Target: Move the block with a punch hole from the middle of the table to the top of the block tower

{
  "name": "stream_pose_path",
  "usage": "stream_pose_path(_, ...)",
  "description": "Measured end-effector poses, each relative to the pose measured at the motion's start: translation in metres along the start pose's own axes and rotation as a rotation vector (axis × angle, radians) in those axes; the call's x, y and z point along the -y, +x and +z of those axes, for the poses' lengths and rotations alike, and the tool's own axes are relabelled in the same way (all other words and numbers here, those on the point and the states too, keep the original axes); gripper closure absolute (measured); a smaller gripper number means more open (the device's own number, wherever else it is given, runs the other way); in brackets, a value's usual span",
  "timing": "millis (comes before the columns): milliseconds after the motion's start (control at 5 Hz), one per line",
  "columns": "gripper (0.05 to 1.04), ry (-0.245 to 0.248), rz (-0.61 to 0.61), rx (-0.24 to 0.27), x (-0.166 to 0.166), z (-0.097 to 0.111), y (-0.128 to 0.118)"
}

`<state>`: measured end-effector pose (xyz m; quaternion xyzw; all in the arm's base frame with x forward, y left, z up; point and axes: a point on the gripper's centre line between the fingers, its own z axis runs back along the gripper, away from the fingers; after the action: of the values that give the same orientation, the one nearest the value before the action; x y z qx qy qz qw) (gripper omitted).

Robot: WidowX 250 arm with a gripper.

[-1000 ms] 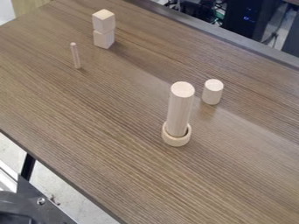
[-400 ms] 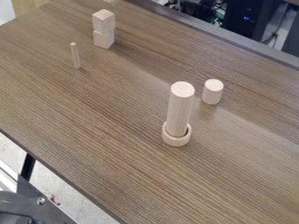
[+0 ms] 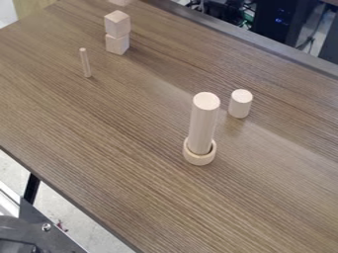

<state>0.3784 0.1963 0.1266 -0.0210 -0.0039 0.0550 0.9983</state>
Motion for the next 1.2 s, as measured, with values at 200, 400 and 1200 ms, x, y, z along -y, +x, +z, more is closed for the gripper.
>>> stream_pose_path(200,0.502,0.009,0.011,-0.003,-0.006,0.0,-0.002)
stream_pose_path(400,0.502,0.01,0.017,0.0,-0.008,0.0,-0.003)
stream_pose_path(1200,0.502,-0.01,0.023,-0.048,-0.011,-0.024,-0.01)
